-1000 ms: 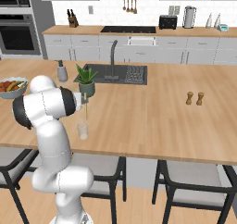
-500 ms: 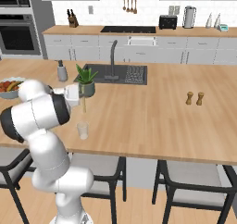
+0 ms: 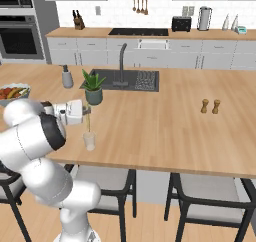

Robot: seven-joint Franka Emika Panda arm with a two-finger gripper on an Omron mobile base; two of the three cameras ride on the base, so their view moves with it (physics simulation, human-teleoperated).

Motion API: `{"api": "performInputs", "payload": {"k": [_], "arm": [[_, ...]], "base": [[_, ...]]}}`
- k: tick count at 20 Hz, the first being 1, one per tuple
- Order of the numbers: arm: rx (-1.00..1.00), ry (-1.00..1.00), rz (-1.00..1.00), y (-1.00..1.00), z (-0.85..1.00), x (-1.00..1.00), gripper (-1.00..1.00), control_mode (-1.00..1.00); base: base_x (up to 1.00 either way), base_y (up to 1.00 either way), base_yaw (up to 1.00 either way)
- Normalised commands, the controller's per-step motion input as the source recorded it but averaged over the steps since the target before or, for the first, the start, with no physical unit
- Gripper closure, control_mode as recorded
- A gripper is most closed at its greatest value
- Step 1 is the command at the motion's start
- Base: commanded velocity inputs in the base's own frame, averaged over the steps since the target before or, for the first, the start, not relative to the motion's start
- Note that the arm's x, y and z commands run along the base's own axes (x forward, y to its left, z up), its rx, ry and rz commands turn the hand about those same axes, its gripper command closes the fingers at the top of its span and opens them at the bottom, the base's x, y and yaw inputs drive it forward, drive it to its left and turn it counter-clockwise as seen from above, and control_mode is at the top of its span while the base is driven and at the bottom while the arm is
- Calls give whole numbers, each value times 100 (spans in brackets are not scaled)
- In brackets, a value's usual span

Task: Take a straw from the drawer in front and place it inside the glass cup on the dining counter.

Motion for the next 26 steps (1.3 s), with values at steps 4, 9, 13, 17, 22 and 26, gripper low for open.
{"api": "performInputs", "payload": {"k": [4, 9, 13, 17, 22, 26], "arm": [[0, 3, 0, -3, -24, 3, 100, -100], [0, 3, 0, 0, -38, 25, 100, -100], [0, 0, 0, 10, -36, 41, 100, -100], [0, 0, 0, 30, -24, 22, 100, -100], [0, 0, 0, 31, -17, 14, 100, -100], [0, 1, 0, 7, -27, -4, 100, -100]], "base": [[0, 0, 0], [0, 0, 0], [0, 0, 0], [0, 0, 0], [0, 0, 0], [0, 0, 0]]}}
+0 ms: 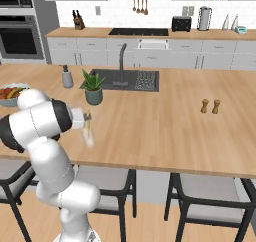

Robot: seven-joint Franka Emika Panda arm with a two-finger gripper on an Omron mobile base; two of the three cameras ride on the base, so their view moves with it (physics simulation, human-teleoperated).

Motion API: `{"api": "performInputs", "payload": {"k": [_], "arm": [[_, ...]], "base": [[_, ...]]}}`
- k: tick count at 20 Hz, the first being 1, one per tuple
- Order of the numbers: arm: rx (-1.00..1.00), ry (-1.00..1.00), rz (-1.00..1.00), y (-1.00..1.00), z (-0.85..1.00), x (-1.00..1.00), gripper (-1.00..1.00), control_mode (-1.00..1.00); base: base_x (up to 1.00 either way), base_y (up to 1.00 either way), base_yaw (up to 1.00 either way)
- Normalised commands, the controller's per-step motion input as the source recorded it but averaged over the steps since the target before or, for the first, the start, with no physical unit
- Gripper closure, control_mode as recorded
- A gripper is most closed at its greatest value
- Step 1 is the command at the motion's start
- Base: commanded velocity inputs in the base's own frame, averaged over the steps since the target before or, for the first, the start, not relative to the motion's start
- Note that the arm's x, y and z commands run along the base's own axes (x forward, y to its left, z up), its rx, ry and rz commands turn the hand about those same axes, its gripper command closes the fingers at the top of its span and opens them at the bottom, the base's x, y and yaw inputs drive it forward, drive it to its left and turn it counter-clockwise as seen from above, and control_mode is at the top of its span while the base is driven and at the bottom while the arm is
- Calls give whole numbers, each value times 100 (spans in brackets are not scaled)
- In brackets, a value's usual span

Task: Take a straw from the drawer in front and place it inside the glass cup on the dining counter.

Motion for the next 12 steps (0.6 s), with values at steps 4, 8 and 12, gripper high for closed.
{"api": "performInputs", "payload": {"k": [4, 8, 12], "arm": [[0, 0, -2, -14, -26, -45, 100, -100], [0, 0, -3, -23, -18, -36, -100, -100], [0, 0, -1, -32, -11, -20, -100, -100]], "base": [[0, 0, 0], [0, 0, 0], [0, 0, 0]]}}
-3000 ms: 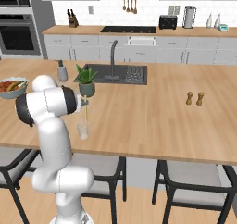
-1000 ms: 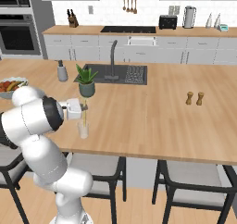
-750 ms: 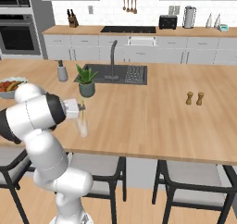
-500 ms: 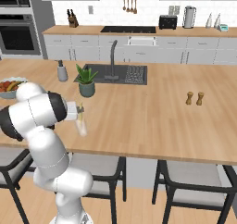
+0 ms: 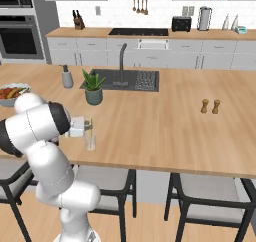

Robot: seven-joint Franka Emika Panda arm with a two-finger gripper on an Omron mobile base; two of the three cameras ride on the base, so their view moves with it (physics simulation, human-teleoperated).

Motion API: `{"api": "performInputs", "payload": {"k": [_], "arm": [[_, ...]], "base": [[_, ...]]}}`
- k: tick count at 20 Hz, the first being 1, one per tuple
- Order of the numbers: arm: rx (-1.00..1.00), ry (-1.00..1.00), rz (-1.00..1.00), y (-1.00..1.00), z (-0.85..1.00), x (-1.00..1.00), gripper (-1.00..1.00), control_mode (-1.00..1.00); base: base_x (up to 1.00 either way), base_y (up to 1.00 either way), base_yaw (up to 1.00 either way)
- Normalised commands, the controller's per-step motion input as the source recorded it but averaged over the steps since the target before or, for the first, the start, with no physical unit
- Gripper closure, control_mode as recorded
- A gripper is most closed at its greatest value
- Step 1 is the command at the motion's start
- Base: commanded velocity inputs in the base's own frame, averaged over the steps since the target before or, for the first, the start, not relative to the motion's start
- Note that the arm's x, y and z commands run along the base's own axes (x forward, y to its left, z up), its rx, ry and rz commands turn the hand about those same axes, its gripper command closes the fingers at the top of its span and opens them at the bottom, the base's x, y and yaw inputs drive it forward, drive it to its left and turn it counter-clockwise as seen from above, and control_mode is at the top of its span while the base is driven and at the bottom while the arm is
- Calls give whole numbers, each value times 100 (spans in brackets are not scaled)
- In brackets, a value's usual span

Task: Take a straw from the drawer in front and place it inside the glass cup on the dining counter.

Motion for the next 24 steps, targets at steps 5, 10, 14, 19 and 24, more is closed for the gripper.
{"api": "performInputs", "payload": {"k": [5, 10, 14, 19, 24], "arm": [[0, 0, 0, -25, -7, -5, -100, -100], [2, -2, 0, -2, 22, -28, -100, -100], [13, -4, 2, 8, 87, -51, -100, -100], [16, -8, 4, 20, 100, -2, -100, -100], [14, -10, 7, 12, 100, -2, -100, -100]], "base": [[0, 0, 0], [0, 0, 0], [0, 0, 0], [0, 0, 0], [0, 0, 0]]}}
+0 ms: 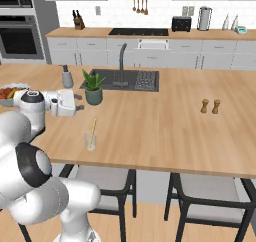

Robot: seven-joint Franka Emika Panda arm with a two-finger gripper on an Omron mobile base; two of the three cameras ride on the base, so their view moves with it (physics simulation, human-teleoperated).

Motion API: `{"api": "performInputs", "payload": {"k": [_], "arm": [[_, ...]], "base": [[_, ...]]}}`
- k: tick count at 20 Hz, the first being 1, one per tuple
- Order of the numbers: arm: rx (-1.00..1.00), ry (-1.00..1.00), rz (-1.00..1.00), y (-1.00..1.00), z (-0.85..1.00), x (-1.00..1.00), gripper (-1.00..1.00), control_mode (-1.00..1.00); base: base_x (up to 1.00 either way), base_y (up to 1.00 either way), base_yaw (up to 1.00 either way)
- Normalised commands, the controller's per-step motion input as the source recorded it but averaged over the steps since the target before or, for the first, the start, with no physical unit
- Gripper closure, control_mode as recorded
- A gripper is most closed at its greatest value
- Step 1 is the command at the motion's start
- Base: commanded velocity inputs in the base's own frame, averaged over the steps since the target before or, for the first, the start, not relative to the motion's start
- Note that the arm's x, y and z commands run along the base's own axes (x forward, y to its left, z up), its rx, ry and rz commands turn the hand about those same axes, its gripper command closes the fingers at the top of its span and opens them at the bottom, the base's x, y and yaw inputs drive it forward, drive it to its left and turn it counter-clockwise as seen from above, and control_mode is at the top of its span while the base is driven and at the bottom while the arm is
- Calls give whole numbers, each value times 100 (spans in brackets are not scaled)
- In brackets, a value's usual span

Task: Take a straw from the drawer in front and place it inside the glass cup on the dining counter.

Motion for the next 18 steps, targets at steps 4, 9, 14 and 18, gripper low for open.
{"api": "performInputs", "payload": {"k": [4, 9, 14, 18], "arm": [[35, 1, 11, -8, 95, -82, -100, -100], [52, 6, 11, -45, 46, -100, -100, -100], [59, 27, 7, -65, 1, -63, -100, -100], [46, 35, 6, -54, -31, -6, -100, -100]], "base": [[0, 0, 0], [0, 0, 0], [0, 0, 0], [0, 0, 0]]}}
